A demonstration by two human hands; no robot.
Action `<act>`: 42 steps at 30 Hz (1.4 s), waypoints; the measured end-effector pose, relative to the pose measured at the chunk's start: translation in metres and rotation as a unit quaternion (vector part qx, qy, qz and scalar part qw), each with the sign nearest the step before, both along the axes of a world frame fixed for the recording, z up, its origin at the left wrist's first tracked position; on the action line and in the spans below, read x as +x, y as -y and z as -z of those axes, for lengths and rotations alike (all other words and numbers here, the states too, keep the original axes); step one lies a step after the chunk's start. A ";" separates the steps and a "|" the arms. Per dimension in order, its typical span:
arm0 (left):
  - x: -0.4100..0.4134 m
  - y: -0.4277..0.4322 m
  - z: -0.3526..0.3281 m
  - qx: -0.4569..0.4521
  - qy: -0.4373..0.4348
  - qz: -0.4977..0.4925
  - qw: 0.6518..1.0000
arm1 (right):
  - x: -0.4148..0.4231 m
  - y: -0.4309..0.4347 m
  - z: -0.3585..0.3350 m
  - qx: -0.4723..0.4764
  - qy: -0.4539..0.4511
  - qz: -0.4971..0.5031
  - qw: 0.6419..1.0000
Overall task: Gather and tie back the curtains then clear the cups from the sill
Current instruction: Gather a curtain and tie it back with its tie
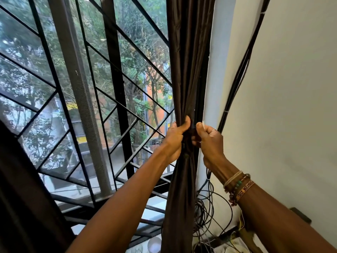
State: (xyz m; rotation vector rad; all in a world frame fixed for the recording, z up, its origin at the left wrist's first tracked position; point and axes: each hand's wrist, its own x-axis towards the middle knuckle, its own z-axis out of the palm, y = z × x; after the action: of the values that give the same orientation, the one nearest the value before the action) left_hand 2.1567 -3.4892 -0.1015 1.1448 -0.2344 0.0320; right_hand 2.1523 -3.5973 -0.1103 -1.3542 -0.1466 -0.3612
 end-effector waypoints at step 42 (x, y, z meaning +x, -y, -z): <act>-0.010 -0.043 0.009 0.373 0.200 -0.230 0.877 | 0.002 0.015 0.015 -0.048 -0.037 -0.251 0.966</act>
State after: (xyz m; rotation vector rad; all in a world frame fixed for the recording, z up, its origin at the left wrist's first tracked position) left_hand 2.1471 -3.4464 -0.1109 1.9481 -0.3506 0.6552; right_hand 2.1546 -3.6120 -0.1254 -1.3700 -0.4393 0.1234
